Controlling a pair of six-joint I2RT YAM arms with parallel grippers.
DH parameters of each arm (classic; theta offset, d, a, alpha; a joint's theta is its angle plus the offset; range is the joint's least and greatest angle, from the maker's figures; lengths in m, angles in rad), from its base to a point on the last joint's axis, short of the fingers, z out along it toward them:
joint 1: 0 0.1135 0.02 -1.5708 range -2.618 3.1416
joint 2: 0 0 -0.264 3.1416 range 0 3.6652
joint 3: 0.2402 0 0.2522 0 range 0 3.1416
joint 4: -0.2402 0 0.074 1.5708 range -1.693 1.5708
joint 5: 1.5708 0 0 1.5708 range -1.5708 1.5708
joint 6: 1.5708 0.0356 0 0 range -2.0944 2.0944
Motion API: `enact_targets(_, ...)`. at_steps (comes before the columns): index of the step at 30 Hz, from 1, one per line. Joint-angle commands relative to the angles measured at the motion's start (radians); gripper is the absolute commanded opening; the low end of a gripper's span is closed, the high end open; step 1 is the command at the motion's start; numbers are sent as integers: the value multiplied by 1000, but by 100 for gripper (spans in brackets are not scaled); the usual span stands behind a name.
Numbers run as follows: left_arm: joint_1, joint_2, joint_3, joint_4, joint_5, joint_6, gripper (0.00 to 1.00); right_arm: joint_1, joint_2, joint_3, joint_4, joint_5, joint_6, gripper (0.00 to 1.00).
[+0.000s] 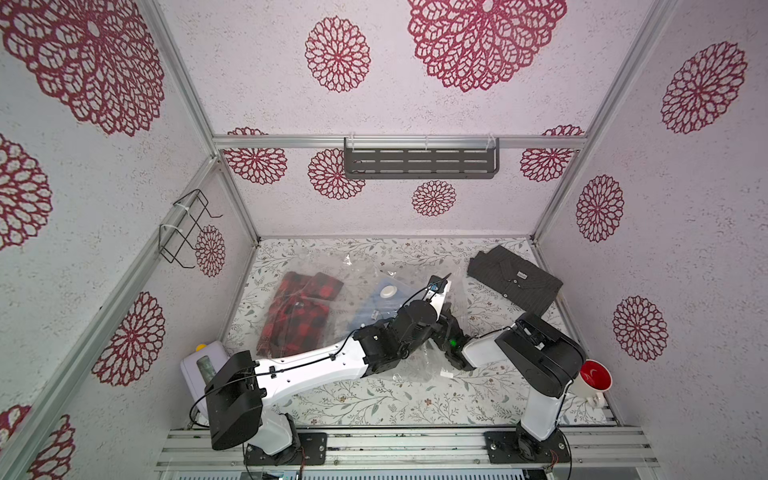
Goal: Place the folded shirt into the vacuum bag
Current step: Place the shirt in the vacuum bag.
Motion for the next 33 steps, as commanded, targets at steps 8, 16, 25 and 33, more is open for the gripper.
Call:
enact_targets(8,-8,-83,-3,21,-17,50,0,20,-24,-39,14,-98,-57,0)
enact_targets(16,-8,-80,-7,46,70,36,0,35,46,82,-26,-98,-59,0)
enact_targets(25,-16,-70,-12,62,102,15,0,61,154,255,-64,-41,-20,0)
enact_targets(33,-21,-54,-8,77,111,11,0,88,258,355,-53,-8,31,0)
